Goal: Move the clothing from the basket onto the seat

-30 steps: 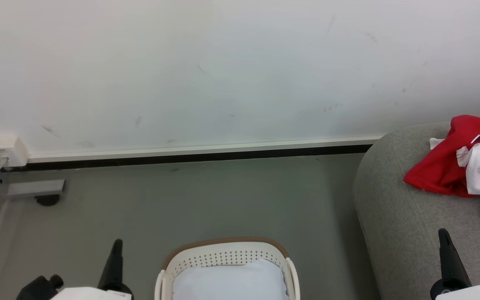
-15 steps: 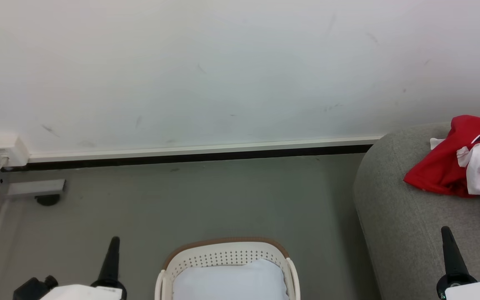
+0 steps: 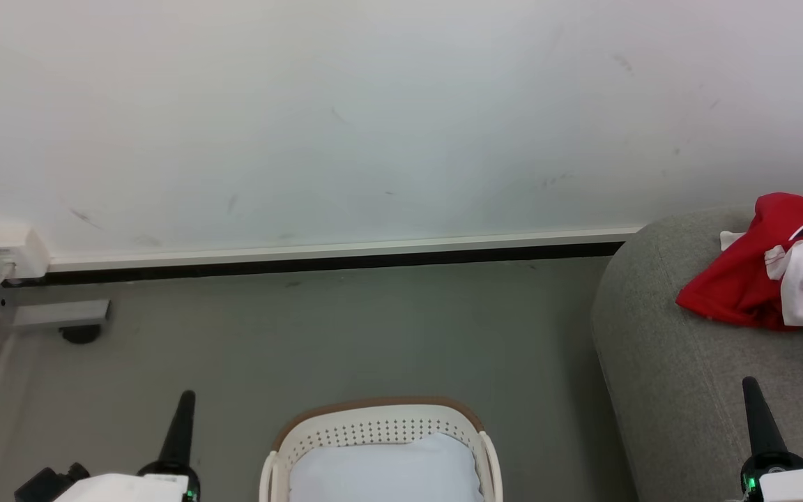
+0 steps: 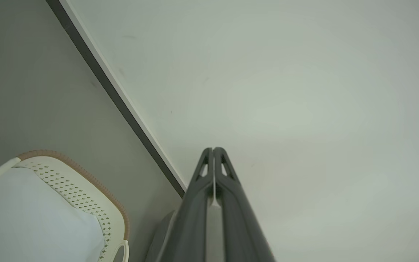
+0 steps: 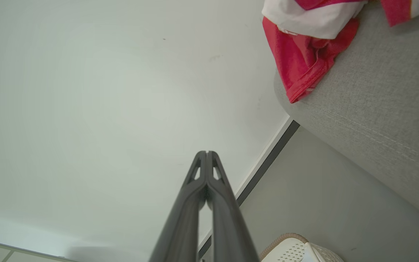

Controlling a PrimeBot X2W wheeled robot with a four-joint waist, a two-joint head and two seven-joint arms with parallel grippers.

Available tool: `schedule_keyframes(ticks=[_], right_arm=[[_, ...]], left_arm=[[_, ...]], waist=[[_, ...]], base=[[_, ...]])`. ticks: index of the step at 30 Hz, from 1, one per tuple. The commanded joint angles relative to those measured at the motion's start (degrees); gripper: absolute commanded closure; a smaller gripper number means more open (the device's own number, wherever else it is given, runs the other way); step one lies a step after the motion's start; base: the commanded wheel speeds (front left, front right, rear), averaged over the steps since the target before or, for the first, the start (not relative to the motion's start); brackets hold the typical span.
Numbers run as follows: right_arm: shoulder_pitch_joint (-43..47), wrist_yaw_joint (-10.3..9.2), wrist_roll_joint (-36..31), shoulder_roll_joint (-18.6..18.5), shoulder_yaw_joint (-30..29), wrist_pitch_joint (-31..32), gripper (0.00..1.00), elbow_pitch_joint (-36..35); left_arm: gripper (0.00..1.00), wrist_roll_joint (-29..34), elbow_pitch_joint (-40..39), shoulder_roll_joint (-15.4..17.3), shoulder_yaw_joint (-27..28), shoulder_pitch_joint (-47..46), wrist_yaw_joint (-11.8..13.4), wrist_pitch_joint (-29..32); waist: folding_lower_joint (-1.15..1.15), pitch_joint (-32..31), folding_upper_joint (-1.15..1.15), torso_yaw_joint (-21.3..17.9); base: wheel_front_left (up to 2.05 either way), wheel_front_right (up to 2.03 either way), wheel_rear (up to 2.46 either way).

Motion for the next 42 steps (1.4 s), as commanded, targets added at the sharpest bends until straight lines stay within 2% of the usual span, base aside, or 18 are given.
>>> schedule_keyframes(ticks=[1,42], right_arm=[[-1.09,-0.07,1.18,-0.05,-0.42,0.46,1.0,-0.22],[-2.29,-0.11,17.4,1.12,-3.4,5.55,1.0,1.11]], left_arm=[[1.0,-1.54,-0.6,0.42,0.39,-1.04,-0.14,0.39],[1.0,-19.48,-1.4,0.5,2.45,-1.55,-0.21,5.2]], waist=[[0.0,0.0,0.0,0.01],[0.0,0.03,0.0,0.16]], base=[[0.0,0.0,0.0],[0.0,0.0,0.0]])
